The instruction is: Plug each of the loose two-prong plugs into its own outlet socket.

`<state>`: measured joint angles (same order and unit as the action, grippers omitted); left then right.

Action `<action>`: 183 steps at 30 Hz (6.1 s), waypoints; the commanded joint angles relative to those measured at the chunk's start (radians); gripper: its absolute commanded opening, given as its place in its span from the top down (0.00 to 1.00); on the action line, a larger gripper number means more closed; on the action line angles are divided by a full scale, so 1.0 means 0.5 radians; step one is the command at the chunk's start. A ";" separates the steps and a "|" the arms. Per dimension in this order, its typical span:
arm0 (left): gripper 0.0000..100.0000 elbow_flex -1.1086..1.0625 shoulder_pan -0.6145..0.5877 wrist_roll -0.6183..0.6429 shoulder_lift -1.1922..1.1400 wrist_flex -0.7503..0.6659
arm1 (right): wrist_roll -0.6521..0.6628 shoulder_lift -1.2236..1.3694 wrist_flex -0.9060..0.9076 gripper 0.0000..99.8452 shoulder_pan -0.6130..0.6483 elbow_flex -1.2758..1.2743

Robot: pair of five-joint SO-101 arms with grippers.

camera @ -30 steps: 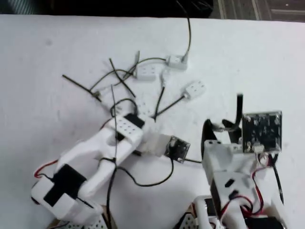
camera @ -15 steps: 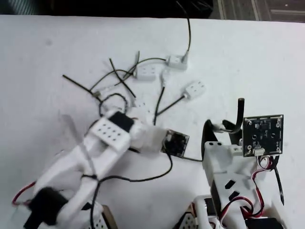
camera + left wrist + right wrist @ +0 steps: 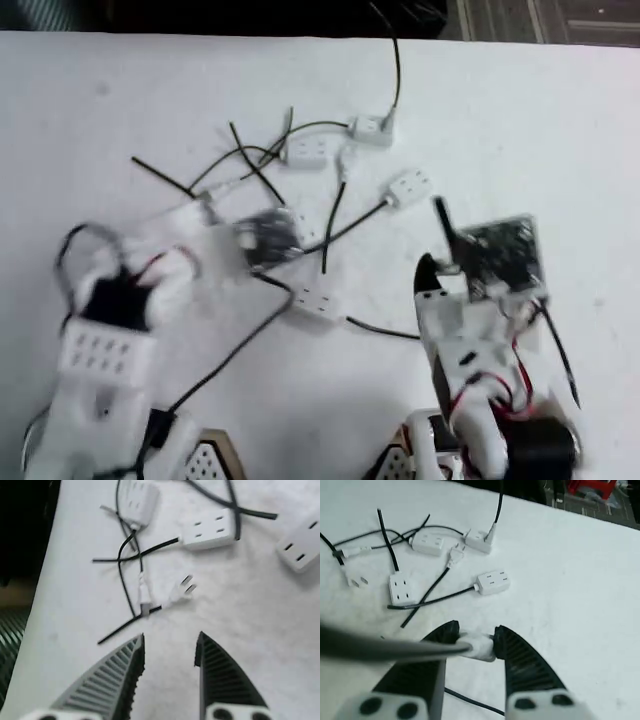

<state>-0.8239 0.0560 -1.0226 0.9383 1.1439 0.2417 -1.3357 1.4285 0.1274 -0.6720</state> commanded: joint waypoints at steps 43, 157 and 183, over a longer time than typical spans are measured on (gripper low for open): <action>0.83 -1.194 -1.082 1.049 1.017 -0.009 | 0.516 1.536 -1.603 0.98 1.097 -0.620; 0.83 -0.439 0.367 2.108 1.020 -0.058 | -0.006 0.950 -1.088 0.98 1.579 -0.258; 0.83 -0.451 -0.425 1.961 1.020 -0.003 | 0.123 0.971 -1.063 0.98 1.376 -0.307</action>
<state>-1.0740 -0.0775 -0.0361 1.4385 1.1377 0.2846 -0.8309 0.8869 0.8301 -0.8286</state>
